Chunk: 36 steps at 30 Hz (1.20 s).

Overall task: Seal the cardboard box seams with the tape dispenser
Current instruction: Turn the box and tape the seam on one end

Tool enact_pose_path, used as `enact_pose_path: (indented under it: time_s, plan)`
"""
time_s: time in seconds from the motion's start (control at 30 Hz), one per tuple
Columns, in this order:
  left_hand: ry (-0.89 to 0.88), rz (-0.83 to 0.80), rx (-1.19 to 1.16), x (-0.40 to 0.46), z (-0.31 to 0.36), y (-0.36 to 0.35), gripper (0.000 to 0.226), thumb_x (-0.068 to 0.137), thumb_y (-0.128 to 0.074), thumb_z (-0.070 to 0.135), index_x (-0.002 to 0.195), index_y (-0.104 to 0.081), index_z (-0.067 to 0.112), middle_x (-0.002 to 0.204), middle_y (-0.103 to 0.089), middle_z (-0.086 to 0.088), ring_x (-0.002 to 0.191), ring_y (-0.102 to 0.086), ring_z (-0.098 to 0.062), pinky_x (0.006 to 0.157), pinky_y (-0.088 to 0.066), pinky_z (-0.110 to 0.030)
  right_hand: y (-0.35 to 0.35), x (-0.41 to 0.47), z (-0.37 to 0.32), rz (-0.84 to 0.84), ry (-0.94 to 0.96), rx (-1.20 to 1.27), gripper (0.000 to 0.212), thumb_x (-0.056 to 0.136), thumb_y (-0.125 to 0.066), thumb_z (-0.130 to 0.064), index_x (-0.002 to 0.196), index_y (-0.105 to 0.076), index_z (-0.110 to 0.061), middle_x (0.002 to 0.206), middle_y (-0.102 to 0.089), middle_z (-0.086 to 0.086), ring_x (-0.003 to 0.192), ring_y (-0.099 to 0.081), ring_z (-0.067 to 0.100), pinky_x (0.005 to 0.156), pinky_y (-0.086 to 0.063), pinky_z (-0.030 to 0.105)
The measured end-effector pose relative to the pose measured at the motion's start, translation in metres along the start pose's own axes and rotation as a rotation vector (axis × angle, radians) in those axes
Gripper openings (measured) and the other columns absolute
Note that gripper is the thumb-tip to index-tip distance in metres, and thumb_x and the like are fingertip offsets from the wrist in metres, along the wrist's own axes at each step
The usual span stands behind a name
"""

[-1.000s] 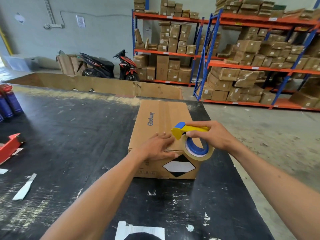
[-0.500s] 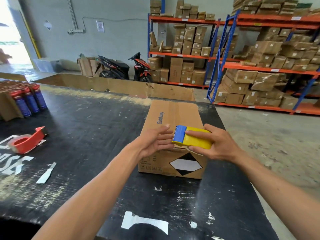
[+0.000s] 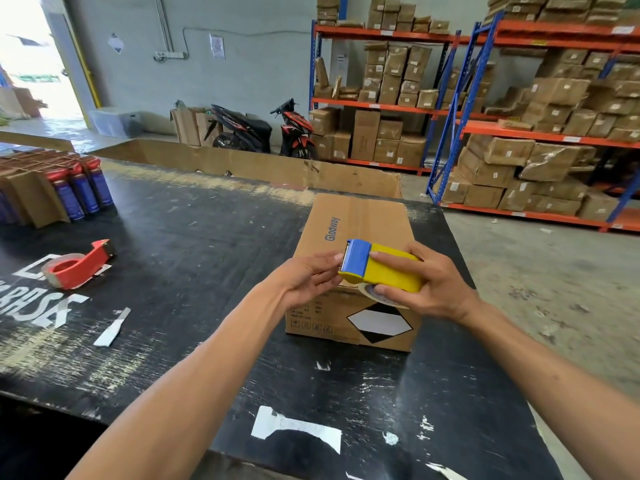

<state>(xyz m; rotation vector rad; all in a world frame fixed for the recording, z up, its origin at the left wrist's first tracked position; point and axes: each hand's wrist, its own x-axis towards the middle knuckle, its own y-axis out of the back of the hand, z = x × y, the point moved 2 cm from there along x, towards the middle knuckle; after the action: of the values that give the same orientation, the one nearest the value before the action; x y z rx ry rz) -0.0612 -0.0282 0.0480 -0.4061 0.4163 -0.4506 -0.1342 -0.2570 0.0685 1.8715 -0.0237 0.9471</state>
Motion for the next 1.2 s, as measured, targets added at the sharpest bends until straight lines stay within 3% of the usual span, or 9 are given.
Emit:
enact_pose_path:
  time_s: [0.2, 0.3, 0.43, 0.57, 0.7, 0.93, 1.07, 1.2]
  plan:
    - [-0.042, 0.118, 0.105, 0.002, 0.004, 0.000, 0.021, 0.090, -0.064, 0.004, 0.109, -0.070, 0.004, 0.108, -0.069, -0.016, 0.091, -0.067, -0.023, 0.063, -0.057, -0.028, -0.002, 0.003, -0.005, -0.044, -0.055, -0.027, 0.059, 0.086, -0.062, -0.066, 0.137, -0.061, -0.037, 0.085, -0.052, 0.001, 0.073, -0.048, 0.014, 0.064, -0.031, 0.014]
    - [-0.026, 0.170, 0.108, 0.003, 0.008, -0.002, 0.017, 0.091, -0.057, 0.008, 0.104, -0.067, 0.004, 0.094, -0.067, -0.013, 0.079, -0.063, -0.021, 0.063, -0.056, -0.030, -0.003, 0.004, -0.006, -0.051, -0.072, -0.023, 0.059, 0.085, -0.066, -0.064, 0.137, -0.062, -0.037, 0.086, -0.052, -0.001, 0.073, -0.047, 0.012, 0.063, -0.032, 0.014]
    - [0.003, 0.142, 0.069, 0.004, 0.008, -0.007, 0.005, 0.095, -0.060, 0.007, 0.097, -0.064, 0.005, 0.094, -0.068, -0.013, 0.085, -0.065, -0.022, 0.071, -0.054, -0.031, -0.002, 0.009, -0.006, -0.050, -0.090, -0.013, 0.058, 0.084, -0.067, -0.063, 0.137, -0.062, -0.038, 0.087, -0.056, 0.002, 0.074, -0.051, 0.016, 0.063, -0.036, 0.018]
    - [-0.066, 0.217, 0.120, 0.015, 0.006, -0.003, 0.021, 0.091, -0.061, -0.006, 0.111, -0.068, 0.000, 0.099, -0.072, -0.016, 0.085, -0.068, -0.023, 0.065, -0.057, -0.029, -0.003, 0.011, -0.005, -0.081, -0.132, -0.018, 0.058, 0.084, -0.067, -0.062, 0.138, -0.060, -0.041, 0.085, -0.052, -0.004, 0.074, -0.049, 0.013, 0.063, -0.034, 0.017]
    - [-0.172, 0.318, 0.224, 0.024, 0.006, 0.004, 0.025, 0.086, -0.063, -0.012, 0.108, -0.069, 0.000, 0.103, -0.072, -0.022, 0.089, -0.071, -0.031, 0.062, -0.057, -0.030, -0.009, 0.012, -0.002, -0.130, -0.176, -0.016, 0.057, 0.083, -0.065, -0.066, 0.137, -0.059, -0.048, 0.084, -0.052, -0.005, 0.074, -0.051, 0.014, 0.061, -0.039, 0.027]
    - [-0.179, 0.412, 0.179, 0.019, 0.024, 0.045, 0.024, 0.081, -0.068, -0.016, 0.098, -0.068, 0.000, 0.093, -0.073, -0.023, 0.077, -0.070, -0.026, 0.065, -0.059, -0.028, 0.004, 0.018, 0.010, -0.216, -0.186, -0.003, 0.059, 0.079, -0.055, -0.082, 0.133, -0.055, -0.059, 0.089, -0.060, 0.000, 0.077, -0.057, 0.019, 0.064, -0.048, 0.040]
    - [-0.201, 0.481, 0.296, 0.020, 0.017, 0.074, 0.027, 0.076, -0.076, -0.010, 0.100, -0.068, 0.000, 0.088, -0.075, -0.020, 0.076, -0.074, -0.025, 0.075, -0.062, -0.035, 0.004, 0.021, 0.013, -0.326, -0.175, -0.095, 0.056, 0.078, -0.053, -0.084, 0.131, -0.050, -0.066, 0.082, -0.053, -0.007, 0.074, -0.052, 0.013, 0.060, -0.037, 0.028]
    - [-0.285, 0.573, 0.420, 0.018, -0.001, 0.082, 0.030, 0.074, -0.082, -0.001, 0.101, -0.072, 0.006, 0.079, -0.077, -0.013, 0.073, -0.076, -0.023, 0.070, -0.062, -0.031, -0.009, 0.038, 0.002, -0.422, -0.131, -0.270, 0.056, 0.080, -0.054, -0.079, 0.134, -0.051, -0.062, 0.081, -0.049, -0.008, 0.075, -0.047, 0.012, 0.058, -0.026, 0.018]
